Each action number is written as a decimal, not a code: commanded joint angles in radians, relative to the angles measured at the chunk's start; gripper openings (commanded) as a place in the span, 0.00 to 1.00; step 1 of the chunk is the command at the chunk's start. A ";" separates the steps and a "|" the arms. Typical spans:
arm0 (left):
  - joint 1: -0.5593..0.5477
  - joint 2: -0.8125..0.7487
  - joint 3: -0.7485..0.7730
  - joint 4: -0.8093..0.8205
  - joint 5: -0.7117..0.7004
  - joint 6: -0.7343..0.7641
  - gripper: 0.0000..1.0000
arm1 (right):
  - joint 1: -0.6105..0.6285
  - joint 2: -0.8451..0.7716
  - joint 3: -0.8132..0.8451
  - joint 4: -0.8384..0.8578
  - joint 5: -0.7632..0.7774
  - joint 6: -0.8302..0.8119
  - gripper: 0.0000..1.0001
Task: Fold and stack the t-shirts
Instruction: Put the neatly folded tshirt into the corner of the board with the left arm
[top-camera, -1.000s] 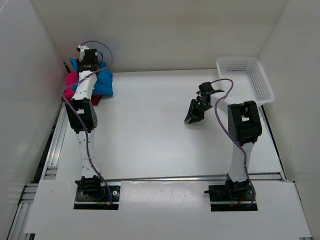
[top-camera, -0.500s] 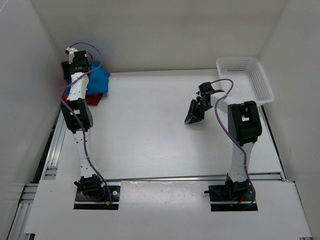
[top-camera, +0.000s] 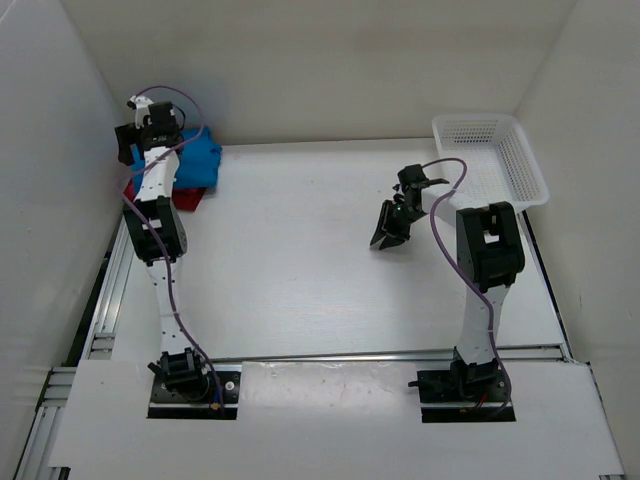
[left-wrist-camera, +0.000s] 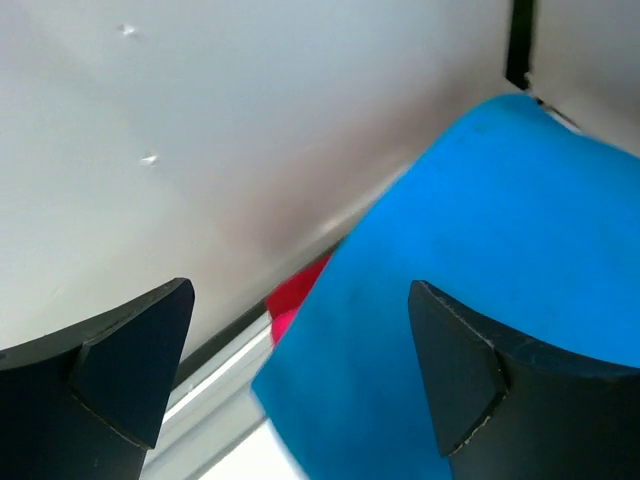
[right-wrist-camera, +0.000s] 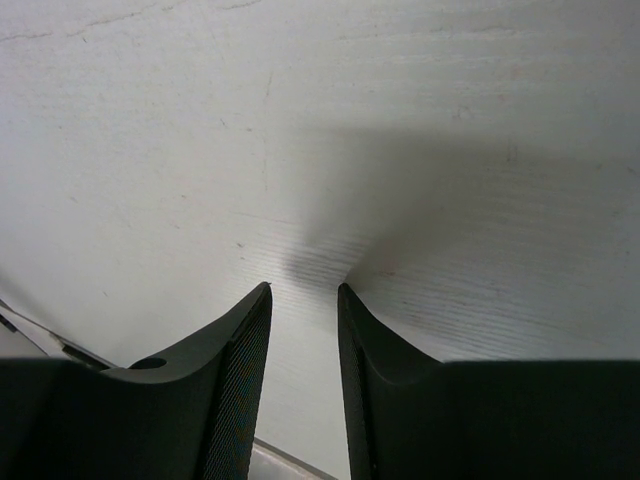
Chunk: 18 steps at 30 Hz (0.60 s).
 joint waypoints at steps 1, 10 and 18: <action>-0.075 -0.248 -0.086 0.035 -0.020 -0.003 1.00 | -0.004 -0.083 0.025 -0.064 0.025 -0.049 0.40; -0.365 -0.948 -0.671 0.026 0.112 -0.003 1.00 | -0.004 -0.394 -0.080 -0.168 0.119 -0.181 0.99; -0.381 -1.396 -1.118 -0.351 0.304 -0.003 1.00 | -0.013 -0.822 -0.332 -0.276 0.254 -0.181 0.99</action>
